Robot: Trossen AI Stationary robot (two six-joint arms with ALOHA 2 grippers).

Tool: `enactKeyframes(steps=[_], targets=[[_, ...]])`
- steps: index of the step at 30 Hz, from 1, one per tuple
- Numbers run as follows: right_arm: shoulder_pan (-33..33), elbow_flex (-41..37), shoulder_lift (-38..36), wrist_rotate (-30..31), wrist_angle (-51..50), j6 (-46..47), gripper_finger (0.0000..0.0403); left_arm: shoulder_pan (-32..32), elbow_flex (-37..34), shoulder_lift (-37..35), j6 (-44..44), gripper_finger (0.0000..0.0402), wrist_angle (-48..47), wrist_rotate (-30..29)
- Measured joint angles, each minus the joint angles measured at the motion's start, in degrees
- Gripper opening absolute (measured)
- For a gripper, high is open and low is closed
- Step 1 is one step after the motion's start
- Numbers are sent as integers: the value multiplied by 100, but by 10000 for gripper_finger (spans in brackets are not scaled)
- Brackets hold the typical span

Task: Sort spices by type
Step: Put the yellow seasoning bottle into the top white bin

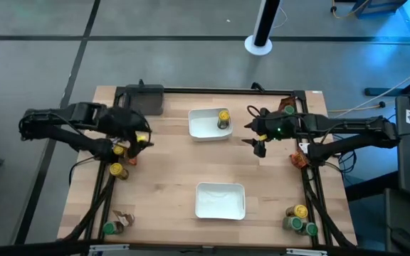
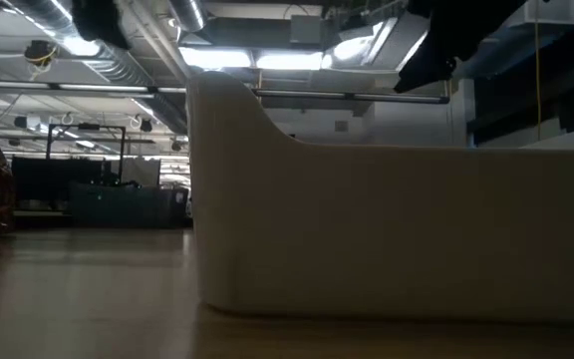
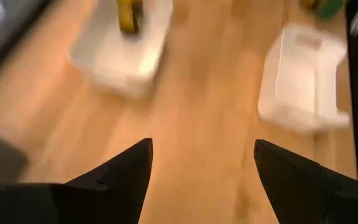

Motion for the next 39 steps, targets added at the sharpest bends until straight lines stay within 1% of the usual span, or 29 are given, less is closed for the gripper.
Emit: enactKeyframes(steps=[2, 7, 13, 20, 24, 27, 35, 39], targets=[[-16, 0, 0, 0, 58, -24, 276, -207, -2, 141, -269, 264, -248, 131], [-14, 0, 0, 48, 260, -187, 276, -703, -2, 439, -1323, 264, -873, 438], [-12, 0, 0, 47, 322, -263, 276, -1208, -4, 702, -2343, 264, -1705, 452], [-14, 0, 0, 56, 322, -386, 276, -1776, -9, 927, -3152, 264, -2044, 457], [-13, 0, 0, 59, 319, -389, 276, -2100, -29, 982, -3433, 264, -2168, 450], [-12, 0, 0, 59, 317, -389, 276, -2347, -174, 966, -3647, 264, -2182, 446], [-12, 0, 2, 63, 300, -400, 276, -3027, -449, 969, -3696, 264, -2052, 448], [-12, 0, 2, 63, 300, -401, 276, -3336, -645, 968, -3478, 264, -2122, 541]])
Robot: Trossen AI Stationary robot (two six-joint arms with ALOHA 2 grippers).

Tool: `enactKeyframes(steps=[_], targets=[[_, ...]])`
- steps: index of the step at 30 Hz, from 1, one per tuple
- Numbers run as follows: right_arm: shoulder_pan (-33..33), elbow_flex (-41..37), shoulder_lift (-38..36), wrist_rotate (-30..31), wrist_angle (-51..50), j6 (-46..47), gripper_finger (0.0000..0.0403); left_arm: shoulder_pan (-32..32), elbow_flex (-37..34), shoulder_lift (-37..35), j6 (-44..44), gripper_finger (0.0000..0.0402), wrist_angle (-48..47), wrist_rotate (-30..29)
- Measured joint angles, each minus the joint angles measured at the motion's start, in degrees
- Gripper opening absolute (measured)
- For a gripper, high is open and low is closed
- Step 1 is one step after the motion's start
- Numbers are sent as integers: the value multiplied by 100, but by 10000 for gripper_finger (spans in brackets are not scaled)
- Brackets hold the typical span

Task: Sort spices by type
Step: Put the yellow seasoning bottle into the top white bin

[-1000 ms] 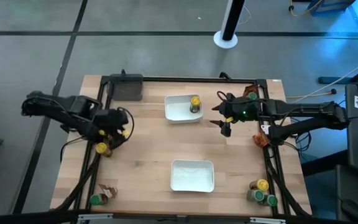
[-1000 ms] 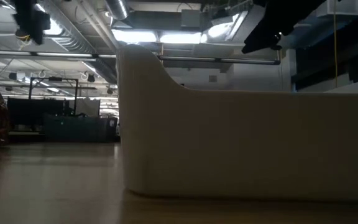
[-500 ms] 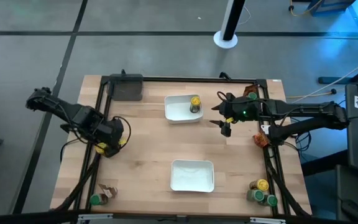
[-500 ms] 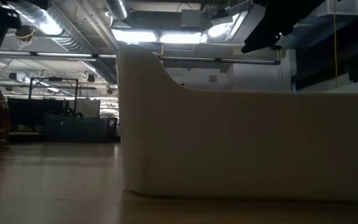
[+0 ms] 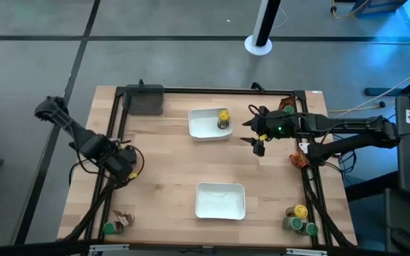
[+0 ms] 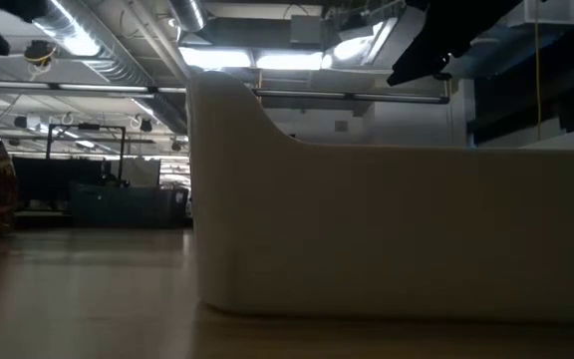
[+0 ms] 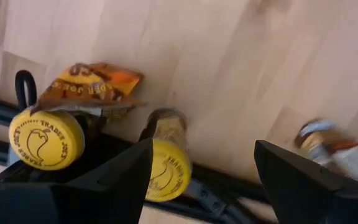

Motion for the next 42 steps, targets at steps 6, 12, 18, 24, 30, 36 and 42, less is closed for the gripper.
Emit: enactKeyframes(steps=[6, 12, 18, 24, 30, 36, 42], targets=[[0, 0, 2, 0, -4, -12, 276, -290, -250, 1, -40, 264, -81, 18], [0, 0, 2, 0, -2, -123, 276, -388, -540, 4, -46, 264, -109, 16], [0, 0, 4, -1, -1, -123, 276, -388, -764, 4, -97, 264, -125, 5], [0, 2, 7, -2, 2, -121, 276, -386, -967, 14, -127, 264, -124, 10], [0, 2, 7, -2, 9, -121, 276, -386, -961, 9, -130, 264, -104, 35], [0, 2, 7, -2, 11, -121, 276, -386, -964, 47, -130, 264, -89, 197], [0, 2, 7, -2, 11, -121, 276, -384, -966, 338, -52, 264, -91, 250]])
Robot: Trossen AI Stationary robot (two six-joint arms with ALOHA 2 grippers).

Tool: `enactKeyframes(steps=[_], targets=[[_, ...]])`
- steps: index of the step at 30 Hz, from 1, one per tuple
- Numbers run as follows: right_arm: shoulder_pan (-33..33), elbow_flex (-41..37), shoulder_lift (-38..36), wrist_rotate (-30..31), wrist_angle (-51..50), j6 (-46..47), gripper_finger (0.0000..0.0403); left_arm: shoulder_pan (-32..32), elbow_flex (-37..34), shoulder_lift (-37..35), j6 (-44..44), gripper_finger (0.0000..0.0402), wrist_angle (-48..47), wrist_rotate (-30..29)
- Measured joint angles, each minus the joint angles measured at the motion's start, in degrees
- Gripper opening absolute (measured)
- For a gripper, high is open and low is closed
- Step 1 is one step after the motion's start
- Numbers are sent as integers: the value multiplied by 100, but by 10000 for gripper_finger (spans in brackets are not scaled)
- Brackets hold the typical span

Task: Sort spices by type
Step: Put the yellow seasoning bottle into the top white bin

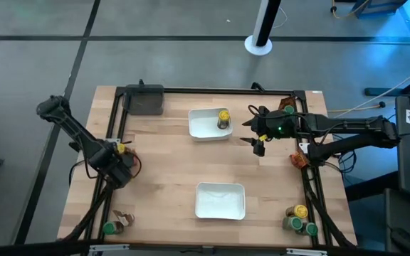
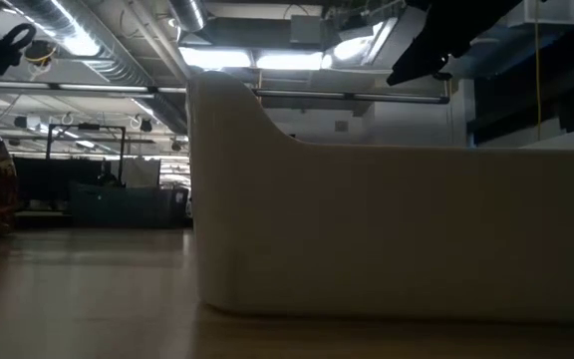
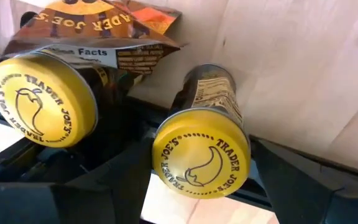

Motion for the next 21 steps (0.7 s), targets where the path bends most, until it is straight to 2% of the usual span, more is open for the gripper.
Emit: enactKeyframes(steps=[15, 21], targets=[[-2, 0, 0, -15, -2, 2, 276, 0, 0, 651, 348, 264, 49, 155], [0, 0, 0, -17, -2, 2, 276, 60, 0, 646, 355, 222, 95, 177]])
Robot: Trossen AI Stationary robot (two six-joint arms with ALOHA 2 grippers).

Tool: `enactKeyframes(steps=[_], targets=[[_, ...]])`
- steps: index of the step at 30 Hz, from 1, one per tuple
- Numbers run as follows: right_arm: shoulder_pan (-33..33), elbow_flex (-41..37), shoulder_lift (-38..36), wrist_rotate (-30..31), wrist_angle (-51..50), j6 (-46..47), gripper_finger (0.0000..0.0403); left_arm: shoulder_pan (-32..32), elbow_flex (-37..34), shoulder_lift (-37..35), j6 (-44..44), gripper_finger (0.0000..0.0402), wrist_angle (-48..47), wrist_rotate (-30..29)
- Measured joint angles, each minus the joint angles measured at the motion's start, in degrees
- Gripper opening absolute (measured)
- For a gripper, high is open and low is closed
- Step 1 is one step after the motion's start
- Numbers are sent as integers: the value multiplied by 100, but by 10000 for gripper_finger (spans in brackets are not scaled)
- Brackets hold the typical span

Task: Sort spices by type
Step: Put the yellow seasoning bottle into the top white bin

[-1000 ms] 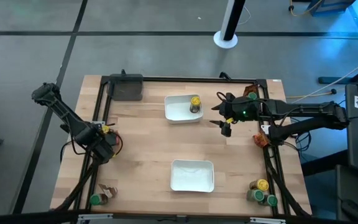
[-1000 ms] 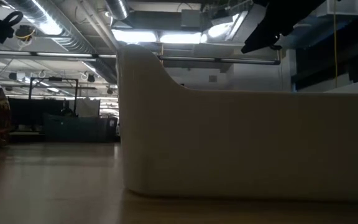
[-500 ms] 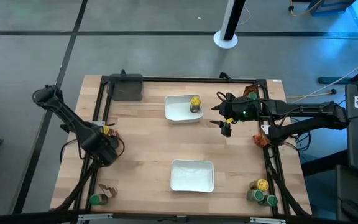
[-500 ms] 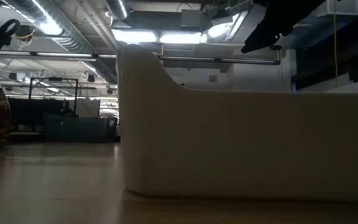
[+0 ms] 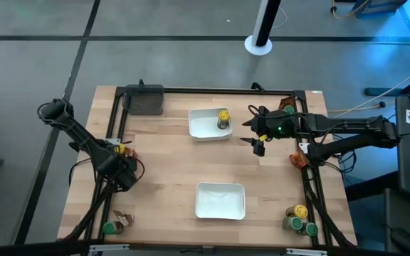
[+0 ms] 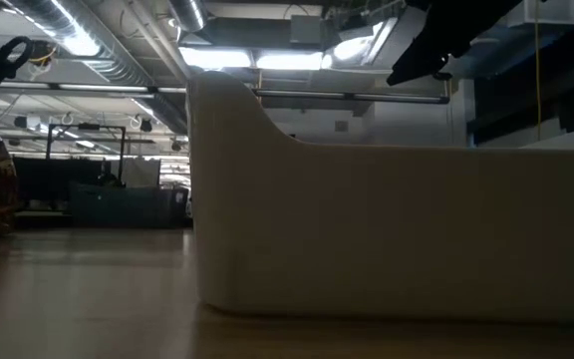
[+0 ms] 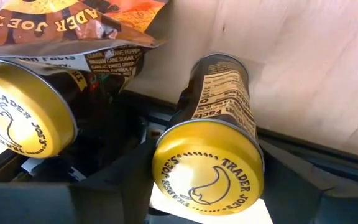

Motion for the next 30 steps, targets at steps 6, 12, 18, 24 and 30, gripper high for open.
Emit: enactKeyframes(steps=[6, 12, 18, 24, 30], targets=[[0, 2, 0, 0, 0, 0, 276, 183, 11, -9, 199, 214, 176, 8], [-2, 2, 0, 0, 0, 0, 276, 457, 145, 7, 134, 214, 127, -71], [-1, 2, 0, -1, -2, 0, 276, 797, 506, 4, 13, 214, 88, -54], [-2, 2, 0, -2, -2, 0, 276, 1209, 889, 4, 135, 214, 166, -96], [-2, 2, 0, 0, -7, 0, 276, 1730, 1243, 2, 485, 214, 577, -180]])
